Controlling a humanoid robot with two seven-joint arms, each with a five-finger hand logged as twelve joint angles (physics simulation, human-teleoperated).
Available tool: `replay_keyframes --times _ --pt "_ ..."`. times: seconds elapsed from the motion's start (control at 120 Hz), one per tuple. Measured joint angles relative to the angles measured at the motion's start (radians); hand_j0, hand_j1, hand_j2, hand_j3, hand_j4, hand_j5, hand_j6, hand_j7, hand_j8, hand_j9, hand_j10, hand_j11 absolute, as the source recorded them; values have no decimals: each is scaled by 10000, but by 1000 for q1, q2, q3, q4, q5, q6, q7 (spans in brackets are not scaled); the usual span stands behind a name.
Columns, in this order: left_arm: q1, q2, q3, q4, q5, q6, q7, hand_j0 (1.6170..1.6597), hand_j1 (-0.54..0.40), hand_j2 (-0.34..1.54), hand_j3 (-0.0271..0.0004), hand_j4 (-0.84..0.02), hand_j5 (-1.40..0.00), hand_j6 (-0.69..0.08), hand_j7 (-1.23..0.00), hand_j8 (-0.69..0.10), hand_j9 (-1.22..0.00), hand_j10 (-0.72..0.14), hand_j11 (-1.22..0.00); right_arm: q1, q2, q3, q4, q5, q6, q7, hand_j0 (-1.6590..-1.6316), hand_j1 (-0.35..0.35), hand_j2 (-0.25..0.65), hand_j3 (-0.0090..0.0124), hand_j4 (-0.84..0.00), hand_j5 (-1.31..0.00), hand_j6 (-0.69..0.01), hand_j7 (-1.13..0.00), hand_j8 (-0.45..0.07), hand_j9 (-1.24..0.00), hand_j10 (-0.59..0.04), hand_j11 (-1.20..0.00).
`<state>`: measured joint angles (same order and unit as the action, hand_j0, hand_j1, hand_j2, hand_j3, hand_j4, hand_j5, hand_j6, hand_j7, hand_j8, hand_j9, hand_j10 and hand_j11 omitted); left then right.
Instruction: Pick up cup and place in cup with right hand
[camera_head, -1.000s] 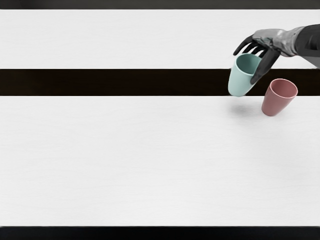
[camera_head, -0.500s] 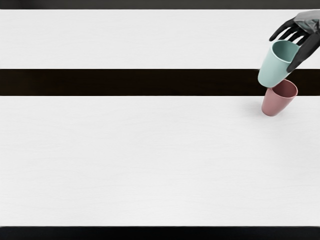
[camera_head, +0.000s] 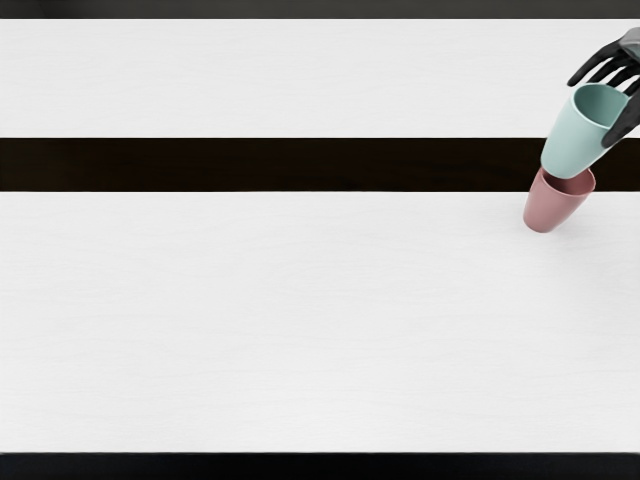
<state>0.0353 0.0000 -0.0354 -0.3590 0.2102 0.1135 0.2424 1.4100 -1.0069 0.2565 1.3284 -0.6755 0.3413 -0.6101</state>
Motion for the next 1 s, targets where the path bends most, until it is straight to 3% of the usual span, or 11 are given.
replay_keyframes --times 0.458,0.558,0.65,0.758,0.783,0.833,0.867,1.0 --pt "0 0 0 0 0 0 0 16581 3488 -1 -1 2 -1 3 -1 3 -1 2 -1 -41 28 -5 -63 -4 -7 7 -16569 840 925 -1 -4269 -5718 -3967 -5624 -3530 -5654 -4303 -5652" --pt "0 0 0 0 0 0 0 16581 3488 -1 -1 2 -1 3 -1 3 -1 2 -1 -43 47 -5 -88 -6 -8 7 -16572 845 950 10 -4271 -5720 -3888 -5626 -3503 -5703 -4279 -5698" --pt "0 0 0 0 0 0 0 16581 3488 -1 -1 2 -1 3 -1 2 -1 2 -1 -46 59 -5 -104 -7 -13 7 -16572 870 956 -7 -4284 -5705 -3869 -5627 -3455 -5676 -4297 -5673" --pt "0 0 0 0 0 0 0 16581 3488 -1 -1 2 -1 3 -1 2 -1 2 -1 -60 64 -5 -114 -8 -17 7 -16570 907 995 -1 -4300 -5686 -3820 -5628 -3452 -5611 -4338 -5612" --pt "0 0 0 0 0 0 0 16581 3488 -1 -1 2 -1 3 -1 2 -1 2 -1 -64 64 -5 -115 -8 -18 7 -16569 922 992 -13 -4322 -5663 -3760 -5628 -3440 -5594 -4355 -5596" --pt "0 0 0 0 0 0 0 16581 3488 0 -1 2 -1 3 -1 2 -1 2 -2 -68 64 -5 -117 -9 -18 7 -16563 903 788 -14 -4333 -5656 -3706 -5628 -3355 -5563 -4379 -5566" --pt "0 0 0 0 0 0 0 16581 3488 0 -1 2 -1 3 -1 2 -1 2 -2 -71 65 -5 -118 -9 -19 7 -16564 902 814 1 -4332 -5658 -3674 -5628 -3420 -5575 -4372 -5578" --pt "0 0 0 0 0 0 0 16581 3488 -1 -1 2 -1 3 -1 2 -1 2 -1 -75 67 -5 -122 -9 -46 7 -16569 912 959 1 -4311 -5673 -3789 -5628 -3458 -5620 -4334 -5623"
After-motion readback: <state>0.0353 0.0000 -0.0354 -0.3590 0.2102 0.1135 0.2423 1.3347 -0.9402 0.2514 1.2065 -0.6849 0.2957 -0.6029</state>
